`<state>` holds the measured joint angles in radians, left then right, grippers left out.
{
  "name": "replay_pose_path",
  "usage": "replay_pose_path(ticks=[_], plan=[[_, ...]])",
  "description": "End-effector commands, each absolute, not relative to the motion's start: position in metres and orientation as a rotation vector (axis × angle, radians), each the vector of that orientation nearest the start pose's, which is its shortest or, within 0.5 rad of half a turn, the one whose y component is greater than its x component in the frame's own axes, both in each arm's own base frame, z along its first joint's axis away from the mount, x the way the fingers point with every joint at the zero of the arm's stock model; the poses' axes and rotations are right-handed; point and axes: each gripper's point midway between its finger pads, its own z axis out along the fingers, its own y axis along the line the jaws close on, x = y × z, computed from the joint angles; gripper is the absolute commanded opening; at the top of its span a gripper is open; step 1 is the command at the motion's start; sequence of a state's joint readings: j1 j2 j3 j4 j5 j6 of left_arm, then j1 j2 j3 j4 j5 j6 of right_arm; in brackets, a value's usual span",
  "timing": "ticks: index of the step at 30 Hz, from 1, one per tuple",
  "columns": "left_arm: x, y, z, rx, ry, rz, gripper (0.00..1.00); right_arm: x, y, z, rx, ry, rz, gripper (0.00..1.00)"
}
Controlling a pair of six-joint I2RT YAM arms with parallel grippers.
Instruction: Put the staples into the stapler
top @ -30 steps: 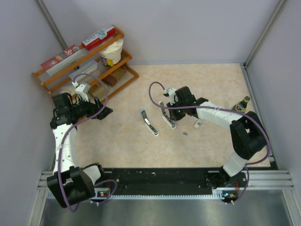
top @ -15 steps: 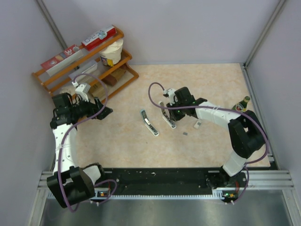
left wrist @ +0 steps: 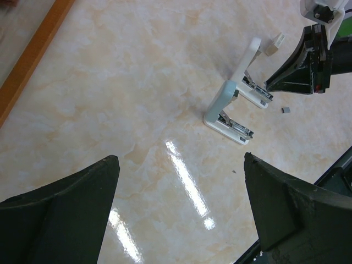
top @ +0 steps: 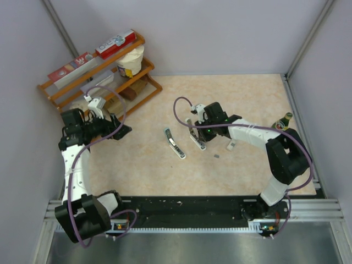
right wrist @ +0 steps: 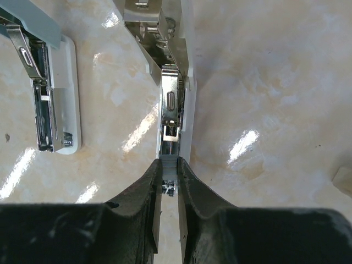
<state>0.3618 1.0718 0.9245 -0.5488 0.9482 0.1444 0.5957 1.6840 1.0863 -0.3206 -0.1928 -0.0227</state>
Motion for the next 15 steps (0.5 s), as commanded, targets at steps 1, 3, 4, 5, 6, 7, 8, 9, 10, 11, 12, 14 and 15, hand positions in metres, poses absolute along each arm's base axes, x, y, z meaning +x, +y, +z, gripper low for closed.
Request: replay_pose_path(ticks=[1, 3, 4, 5, 6, 7, 8, 9, 10, 11, 12, 14, 15], plan=[[0.293, -0.0358, 0.2232, 0.276, 1.99, -0.729, 0.98, 0.3139, 0.2612, 0.0625, -0.852, 2.374, 0.495, 0.15], [0.293, -0.0358, 0.2232, 0.276, 1.99, -0.729, 0.98, 0.3134, 0.2609, 0.0608, -0.853, 2.378, 0.494, 0.15], [0.293, -0.0356, 0.2231, 0.273, 1.991, -0.728, 0.98, 0.3131, 0.261, 0.0597, -0.855, 2.381, 0.495, 0.15], [0.293, -0.0358, 0.2232, 0.274, 1.99, -0.73, 0.98, 0.3125, 0.2615, 0.0592, -0.857, 2.383, 0.501, 0.15], [0.293, -0.036, 0.2231, 0.276, 1.991, -0.728, 0.98, 0.3117, 0.2617, 0.0588, -0.857, 2.385, 0.505, 0.15], [0.2926, -0.0364, 0.223, 0.277, 1.99, -0.73, 0.98, 0.3113, 0.2618, 0.0576, -0.857, 2.389, 0.507, 0.15], [0.2927, -0.0357, 0.2229, 0.275, 1.991, -0.727, 0.98, 0.311, 0.2623, 0.0583, -0.858, 2.387, 0.511, 0.15], [0.2927, -0.0361, 0.2229, 0.276, 1.991, -0.728, 0.98, 0.3112, 0.2627, 0.0591, -0.858, 2.384, 0.513, 0.15], [0.2928, -0.0359, 0.2227, 0.277, 1.991, -0.726, 0.98, 0.3107, 0.2627, 0.0584, -0.859, 2.387, 0.515, 0.15], [0.2927, -0.0357, 0.2229, 0.275, 1.991, -0.727, 0.98, 0.3105, 0.2628, 0.0584, -0.86, 2.387, 0.517, 0.15], [0.2927, -0.0357, 0.2229, 0.275, 1.991, -0.727, 0.98, 0.3102, 0.2633, 0.0591, -0.861, 2.385, 0.521, 0.15], [0.2931, -0.0356, 0.2227, 0.275, 1.991, -0.727, 0.98, 0.3089, 0.2641, 0.0593, -0.864, 2.384, 0.527, 0.15], [0.2927, -0.0362, 0.2219, 0.275, 1.993, -0.73, 0.99, 0.3095, 0.2634, 0.0587, -0.862, 2.386, 0.524, 0.15]])
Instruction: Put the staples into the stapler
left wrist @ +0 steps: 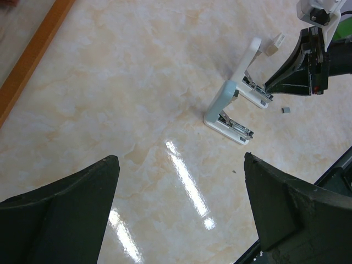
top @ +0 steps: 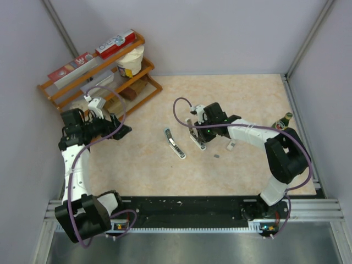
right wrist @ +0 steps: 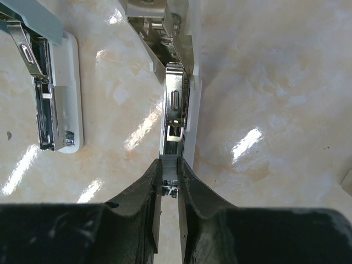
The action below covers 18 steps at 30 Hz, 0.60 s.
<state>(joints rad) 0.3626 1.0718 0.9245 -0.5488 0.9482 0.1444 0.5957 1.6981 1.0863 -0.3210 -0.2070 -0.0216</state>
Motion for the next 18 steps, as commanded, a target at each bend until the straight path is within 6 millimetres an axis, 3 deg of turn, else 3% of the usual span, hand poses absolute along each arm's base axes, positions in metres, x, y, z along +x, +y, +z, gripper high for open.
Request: replay_pose_path(ticks=[1, 18], plan=[[0.2926, -0.0358, 0.2223, 0.274, 1.992, -0.728, 0.98, 0.3095, 0.2628, 0.0584, -0.861, 2.388, 0.52, 0.15], [0.2935, -0.0351, 0.2217, 0.271, 1.994, -0.726, 0.98, 0.3074, 0.2612, 0.0519, -0.867, 2.409, 0.515, 0.15]])
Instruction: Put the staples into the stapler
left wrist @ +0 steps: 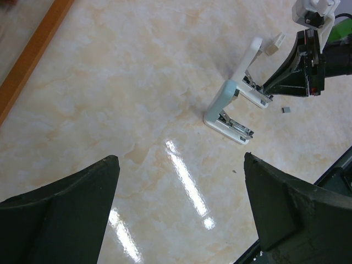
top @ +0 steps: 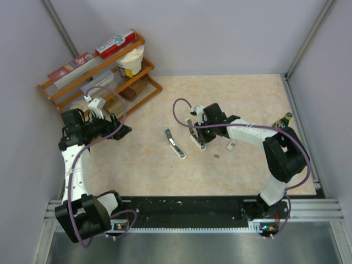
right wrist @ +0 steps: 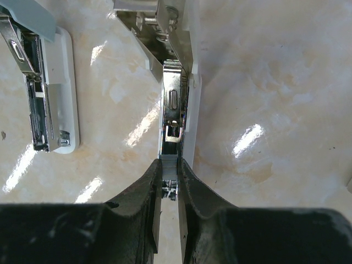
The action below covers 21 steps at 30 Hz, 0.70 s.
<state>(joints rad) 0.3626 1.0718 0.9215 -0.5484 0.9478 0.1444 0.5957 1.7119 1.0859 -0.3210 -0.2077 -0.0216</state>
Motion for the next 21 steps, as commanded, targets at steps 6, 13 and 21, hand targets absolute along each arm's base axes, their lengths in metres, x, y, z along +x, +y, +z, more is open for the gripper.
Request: replay_pose_path(ticks=[6, 13, 21], plan=[[0.2933, -0.0345, 0.2213, 0.271, 1.994, -0.722, 0.99, 0.3084, 0.2611, 0.0534, -0.863, 2.405, 0.511, 0.15], [0.2937, -0.0343, 0.2211, 0.271, 1.994, -0.722, 0.98, 0.3098, 0.2583, 0.0549, -0.86, 2.399, 0.489, 0.15], [0.2937, -0.0345, 0.2209, 0.27, 1.994, -0.725, 0.98, 0.3124, 0.2546, 0.0522, -0.863, 2.397, 0.447, 0.15]])
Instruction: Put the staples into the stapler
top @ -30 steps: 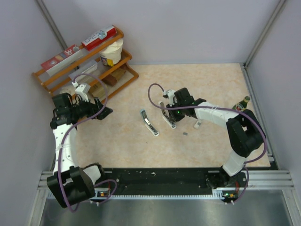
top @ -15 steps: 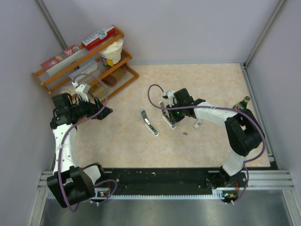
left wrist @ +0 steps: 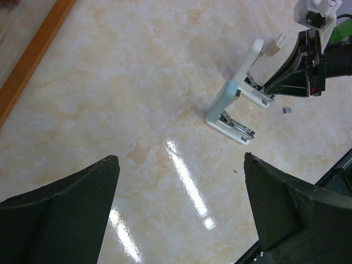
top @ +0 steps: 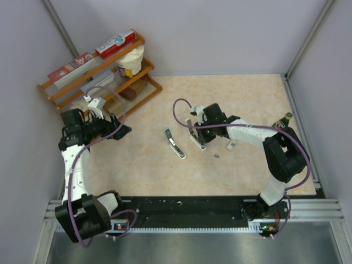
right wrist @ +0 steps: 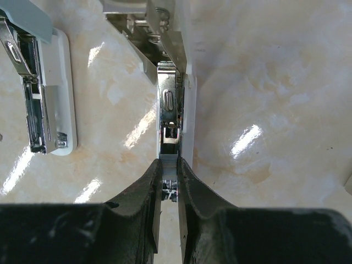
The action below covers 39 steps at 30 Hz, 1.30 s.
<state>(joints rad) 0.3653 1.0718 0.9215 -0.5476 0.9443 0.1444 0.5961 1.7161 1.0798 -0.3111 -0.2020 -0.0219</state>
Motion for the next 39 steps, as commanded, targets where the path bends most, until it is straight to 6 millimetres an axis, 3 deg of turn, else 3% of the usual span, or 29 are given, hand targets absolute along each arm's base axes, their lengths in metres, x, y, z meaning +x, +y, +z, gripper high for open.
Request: replay_pose_path(ticks=[1, 18, 34, 39], plan=[[0.294, -0.035, 0.221, 0.27, 1.994, -0.725, 0.98, 0.312, 0.254, 0.052, -0.866, 2.397, 0.441, 0.15], [0.294, -0.034, 0.221, 0.269, 1.993, -0.723, 0.98, 0.31, 0.256, 0.054, -0.921, 2.358, 0.39, 0.15], [0.294, -0.033, 0.221, 0.264, 1.994, -0.721, 0.98, 0.306, 0.259, 0.056, -0.947, 2.344, 0.402, 0.25], [0.294, -0.033, 0.222, 0.265, 1.992, -0.724, 0.98, 0.309, 0.261, 0.065, -0.948, 2.316, 0.4, 0.3]])
